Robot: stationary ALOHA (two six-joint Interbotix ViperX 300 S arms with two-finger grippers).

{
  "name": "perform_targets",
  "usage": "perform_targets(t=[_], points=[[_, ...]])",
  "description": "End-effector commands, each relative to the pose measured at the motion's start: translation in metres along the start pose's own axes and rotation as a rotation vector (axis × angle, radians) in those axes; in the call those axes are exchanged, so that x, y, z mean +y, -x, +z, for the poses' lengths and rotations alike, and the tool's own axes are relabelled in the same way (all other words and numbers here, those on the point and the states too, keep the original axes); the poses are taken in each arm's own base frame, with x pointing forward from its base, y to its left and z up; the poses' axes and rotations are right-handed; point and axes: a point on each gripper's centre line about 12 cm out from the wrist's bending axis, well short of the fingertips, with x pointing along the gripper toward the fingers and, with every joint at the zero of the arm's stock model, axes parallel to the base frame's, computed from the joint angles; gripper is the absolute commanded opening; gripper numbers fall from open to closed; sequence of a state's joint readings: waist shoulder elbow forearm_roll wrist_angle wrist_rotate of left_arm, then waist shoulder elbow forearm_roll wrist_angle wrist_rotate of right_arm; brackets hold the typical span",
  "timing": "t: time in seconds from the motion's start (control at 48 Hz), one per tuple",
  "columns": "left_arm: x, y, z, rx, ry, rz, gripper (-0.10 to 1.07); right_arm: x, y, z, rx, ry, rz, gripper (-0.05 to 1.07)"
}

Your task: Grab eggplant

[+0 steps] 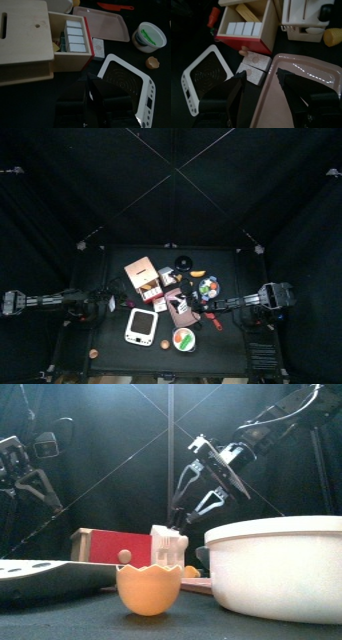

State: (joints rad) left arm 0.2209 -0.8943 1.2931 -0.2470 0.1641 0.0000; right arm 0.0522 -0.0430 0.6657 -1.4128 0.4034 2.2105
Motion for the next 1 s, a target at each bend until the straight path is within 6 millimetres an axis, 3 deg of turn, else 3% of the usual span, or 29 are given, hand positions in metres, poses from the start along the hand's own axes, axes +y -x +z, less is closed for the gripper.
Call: perform_targets(t=[0.0,0.104,0.312,0.458,0.625,0.979], points=[[-0.004,-0.001,-0.001,0.04,0.01,-0.013,0.52,-0.003,0.015,0.004,-0.02,0.006,0.02,0.87],[-0.007,-0.001,-0.005,0.095,0.006,-0.026,0.52,-0.009,0.029,-0.012,0.01,0.016,0.025,0.87],[-0.016,-0.006,-0.011,0.176,-0.047,-0.055,0.56,-0.021,0.047,-0.022,-0.002,0.012,-0.011,0.87],[-0.02,-0.013,-0.02,0.249,-0.104,-0.063,0.7,-0.03,0.048,-0.027,-0.017,0.026,-0.064,0.87],[-0.017,-0.018,-0.022,0.254,-0.141,-0.05,0.86,-0.023,0.048,-0.023,-0.024,0.011,-0.054,0.87],[-0.001,-0.027,-0.018,0.237,-0.225,0.023,0.88,-0.024,0.044,-0.027,-0.018,0.028,-0.068,0.87]])
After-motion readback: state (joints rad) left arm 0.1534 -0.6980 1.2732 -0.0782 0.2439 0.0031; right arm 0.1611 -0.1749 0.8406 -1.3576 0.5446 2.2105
